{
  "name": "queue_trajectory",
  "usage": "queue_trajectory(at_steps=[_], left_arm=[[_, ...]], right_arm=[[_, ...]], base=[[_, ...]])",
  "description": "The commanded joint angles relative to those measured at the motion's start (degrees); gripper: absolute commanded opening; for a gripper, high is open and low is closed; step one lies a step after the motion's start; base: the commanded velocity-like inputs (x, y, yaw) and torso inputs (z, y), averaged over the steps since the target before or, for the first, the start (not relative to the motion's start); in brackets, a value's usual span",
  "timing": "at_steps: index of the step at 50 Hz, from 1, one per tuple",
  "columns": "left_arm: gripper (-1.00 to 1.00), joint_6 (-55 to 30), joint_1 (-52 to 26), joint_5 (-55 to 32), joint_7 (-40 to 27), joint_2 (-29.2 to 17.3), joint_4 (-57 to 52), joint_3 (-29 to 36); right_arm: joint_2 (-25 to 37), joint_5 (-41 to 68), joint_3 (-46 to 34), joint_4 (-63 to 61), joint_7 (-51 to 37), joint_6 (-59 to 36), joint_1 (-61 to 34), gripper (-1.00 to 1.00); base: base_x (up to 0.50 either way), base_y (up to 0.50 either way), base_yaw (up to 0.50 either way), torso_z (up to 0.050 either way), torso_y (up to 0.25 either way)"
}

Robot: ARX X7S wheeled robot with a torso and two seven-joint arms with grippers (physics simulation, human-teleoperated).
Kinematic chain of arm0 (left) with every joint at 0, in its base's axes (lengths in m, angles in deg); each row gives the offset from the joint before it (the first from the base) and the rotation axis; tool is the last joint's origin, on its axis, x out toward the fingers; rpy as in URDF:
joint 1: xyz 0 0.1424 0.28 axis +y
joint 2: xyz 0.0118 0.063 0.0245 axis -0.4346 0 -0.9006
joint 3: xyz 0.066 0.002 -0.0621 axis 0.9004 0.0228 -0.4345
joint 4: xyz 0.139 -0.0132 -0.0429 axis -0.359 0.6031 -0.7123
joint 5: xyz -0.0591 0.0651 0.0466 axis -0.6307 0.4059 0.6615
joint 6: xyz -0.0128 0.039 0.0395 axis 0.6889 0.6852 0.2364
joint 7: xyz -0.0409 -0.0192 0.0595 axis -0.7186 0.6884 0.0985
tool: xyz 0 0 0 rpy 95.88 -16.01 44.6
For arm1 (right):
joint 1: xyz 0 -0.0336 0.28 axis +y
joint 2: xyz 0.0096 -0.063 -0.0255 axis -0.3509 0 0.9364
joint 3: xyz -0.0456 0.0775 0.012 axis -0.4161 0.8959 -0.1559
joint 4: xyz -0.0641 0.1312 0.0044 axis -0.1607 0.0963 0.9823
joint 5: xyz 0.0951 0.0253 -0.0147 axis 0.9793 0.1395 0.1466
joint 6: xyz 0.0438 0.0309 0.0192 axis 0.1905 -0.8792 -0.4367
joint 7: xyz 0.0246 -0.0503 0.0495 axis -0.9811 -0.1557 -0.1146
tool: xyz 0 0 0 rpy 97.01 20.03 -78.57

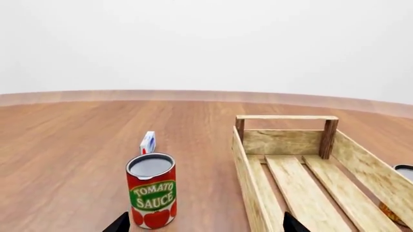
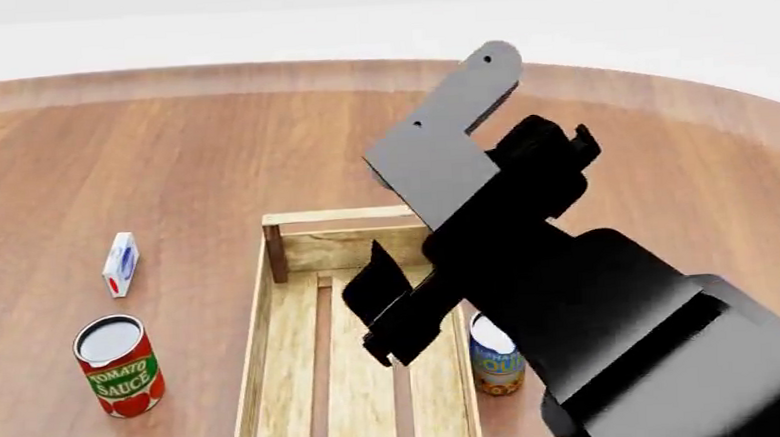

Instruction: Pick up the butter and put it in the tray.

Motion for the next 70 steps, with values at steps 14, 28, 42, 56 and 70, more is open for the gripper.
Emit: queue_trajectory(at_steps=[14,28,42,56,70], left_arm=[[1.00,0.41,-0.33,-0.32,-0.80,-0.59,0.87,0.84],[1.00,0.53,-0.48,-0.79,-1.14,-0.89,1.17,1.16],[1.00,0.48,-0.65,-1.24,-1.53,-1.16,1.23,1.49],[1.00,0.43,-0.76,-1.93,-1.94,-1.47,0.99,1.56],[1.00,0.48,-0.87,-2.30,-2.34,-1.76,0.80,1.83]], right_arm=[[10.35,-1.32,-31.78,-4.09,21.46,0.35,-11.32,1.00],[11.83,1.35,-31.10,-8.59,22.96,-0.46,-11.00,1.00],[12.79,8.37,-25.55,-17.42,22.41,-4.90,-8.09,1.00],[11.17,10.55,-21.84,-17.63,17.62,-3.80,-0.42,1.00],[9.94,10.83,-24.80,-14.74,16.91,-6.62,1.44,1.00]], base=[[0.00,0.00,0.00,0.000,0.000],[0.00,0.00,0.00,0.000,0.000],[0.00,0.00,0.00,0.000,0.000],[0.00,0.00,0.00,0.000,0.000],[0.00,0.00,0.00,0.000,0.000]])
